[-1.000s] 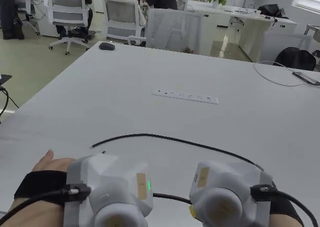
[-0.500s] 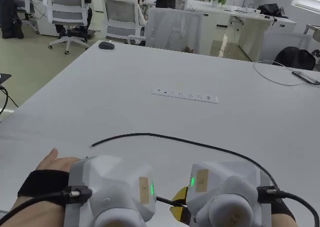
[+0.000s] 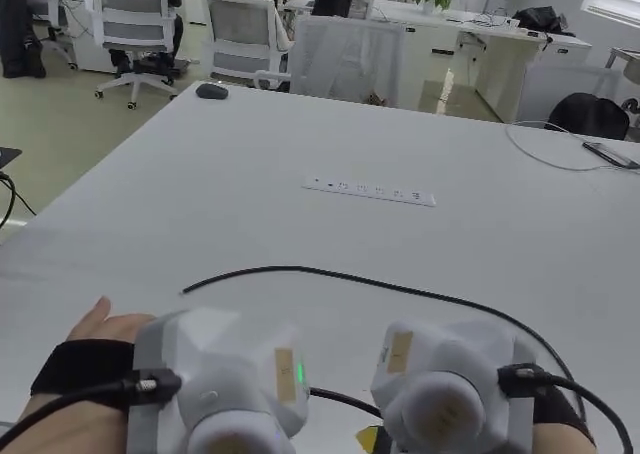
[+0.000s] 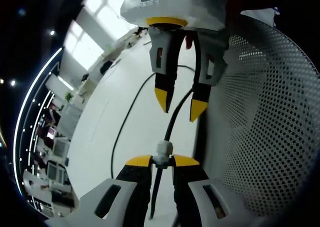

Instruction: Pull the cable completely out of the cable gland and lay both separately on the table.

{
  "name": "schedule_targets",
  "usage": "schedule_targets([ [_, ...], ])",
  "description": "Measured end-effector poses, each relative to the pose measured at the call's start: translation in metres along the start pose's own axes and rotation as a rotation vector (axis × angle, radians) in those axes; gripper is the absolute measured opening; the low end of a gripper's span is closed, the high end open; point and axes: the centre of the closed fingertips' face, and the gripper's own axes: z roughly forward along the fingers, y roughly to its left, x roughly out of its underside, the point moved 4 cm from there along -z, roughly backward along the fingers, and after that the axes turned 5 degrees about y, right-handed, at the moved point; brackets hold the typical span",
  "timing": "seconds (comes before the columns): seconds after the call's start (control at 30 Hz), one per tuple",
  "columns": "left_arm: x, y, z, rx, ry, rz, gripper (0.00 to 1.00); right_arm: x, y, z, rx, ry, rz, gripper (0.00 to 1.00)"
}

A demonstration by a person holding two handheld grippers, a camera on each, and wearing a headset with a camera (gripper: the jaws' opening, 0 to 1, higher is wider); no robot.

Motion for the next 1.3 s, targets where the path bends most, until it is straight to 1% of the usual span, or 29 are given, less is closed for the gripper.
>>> schedule_targets([
  [0.03,-0.001,-0.001,0.0,0.004,-0.005,0.005,0.16,-0.003,0.001,-0.001,-0.002,-0.016,-0.006,0.26],
  [0.07,-0.002,-0.002,0.0,0.005,-0.005,0.008,0.16,-0.007,0.002,-0.003,-0.01,-0.049,-0.007,0.24],
  [0.13,-0.002,-0.002,0.0,0.004,-0.003,0.016,0.16,-0.007,0.002,-0.005,-0.016,-0.055,0.002,0.15],
  [0.17,-0.001,-0.002,0.0,0.006,-0.002,0.013,0.16,-0.006,0.001,-0.006,-0.013,-0.058,0.006,0.08],
  [0.2,-0.001,-0.002,0.0,0.008,-0.003,0.009,0.16,-0.005,-0.001,-0.006,-0.009,-0.059,0.008,0.05],
  [0.23,-0.001,-0.002,0.0,0.005,-0.004,0.008,0.16,-0.003,-0.002,-0.006,-0.01,-0.049,0.024,0.04],
  [0.3,-0.001,0.0,0.0,-0.001,0.0,0.008,0.16,0.001,-0.006,-0.004,0.012,-0.026,0.04,0.04],
  [0.33,0.0,0.0,0.0,-0.004,0.003,0.004,0.16,0.007,-0.008,-0.003,0.029,0.013,0.05,0.04],
  [0.4,0.001,0.001,0.0,-0.007,0.006,-0.005,0.16,0.015,-0.01,-0.002,0.042,0.066,0.051,0.04],
  [0.5,0.001,0.002,0.0,-0.012,0.007,-0.007,0.16,0.03,-0.015,-0.002,0.076,0.151,0.083,0.04],
  [0.57,0.001,0.002,0.0,-0.014,0.009,-0.011,0.16,0.037,-0.017,-0.002,0.076,0.185,0.117,0.04],
  [0.63,0.001,0.003,-0.001,-0.019,0.008,-0.015,0.16,0.039,-0.017,-0.001,0.069,0.192,0.127,0.05],
  [0.7,0.001,0.004,-0.001,-0.025,0.012,-0.011,0.16,0.037,-0.013,0.0,0.043,0.181,0.115,0.06],
  [0.73,0.001,0.004,-0.001,-0.025,0.01,-0.007,0.16,0.028,-0.01,0.002,0.023,0.134,0.1,0.12],
  [0.77,0.0,0.003,0.0,-0.021,0.006,-0.009,0.16,0.025,-0.009,0.002,0.019,0.121,0.1,0.21],
  [0.8,0.0,0.003,0.0,-0.019,0.004,-0.008,0.16,0.018,-0.006,0.003,0.006,0.087,0.078,0.26],
  [0.83,0.0,0.003,-0.001,-0.02,0.004,-0.003,0.16,0.014,-0.005,0.002,0.004,0.068,0.054,0.28],
  [0.87,0.0,0.002,-0.001,-0.02,0.003,0.003,0.16,0.009,-0.004,0.001,0.007,0.043,0.023,0.28],
  [0.9,-0.001,0.002,-0.001,-0.018,-0.001,0.006,0.16,0.006,-0.004,0.0,0.01,0.022,0.012,0.27],
  [0.93,-0.004,0.001,-0.001,-0.015,-0.016,0.018,0.16,0.0,-0.003,-0.002,0.004,-0.017,0.014,0.26],
  [1.0,-0.009,0.0,-0.003,-0.015,-0.038,0.036,0.16,-0.004,-0.001,-0.004,-0.017,-0.055,0.021,0.22],
  [1.03,-0.01,-0.001,-0.003,-0.014,-0.04,0.038,0.16,-0.003,-0.002,-0.005,-0.012,-0.054,0.022,0.18],
  [1.1,-0.009,-0.001,-0.002,-0.01,-0.037,0.041,0.16,-0.001,-0.003,-0.006,-0.006,-0.043,0.02,0.05],
  [1.17,-0.009,-0.001,-0.002,-0.009,-0.039,0.038,0.16,0.0,-0.005,-0.006,-0.01,-0.041,0.044,0.04],
  [1.2,-0.009,0.0,-0.002,-0.011,-0.041,0.037,0.16,0.0,-0.006,-0.006,-0.002,-0.036,0.05,0.04],
  [1.23,-0.008,0.001,-0.002,-0.017,-0.037,0.034,0.16,0.003,-0.011,-0.007,0.027,-0.021,0.054,0.04],
  [1.27,-0.007,0.002,-0.002,-0.02,-0.032,0.029,0.16,0.007,-0.012,-0.006,0.038,-0.003,0.063,0.04],
  [1.3,-0.006,0.004,-0.002,-0.026,-0.029,0.018,0.16,0.013,-0.014,-0.005,0.049,0.031,0.083,0.04],
])
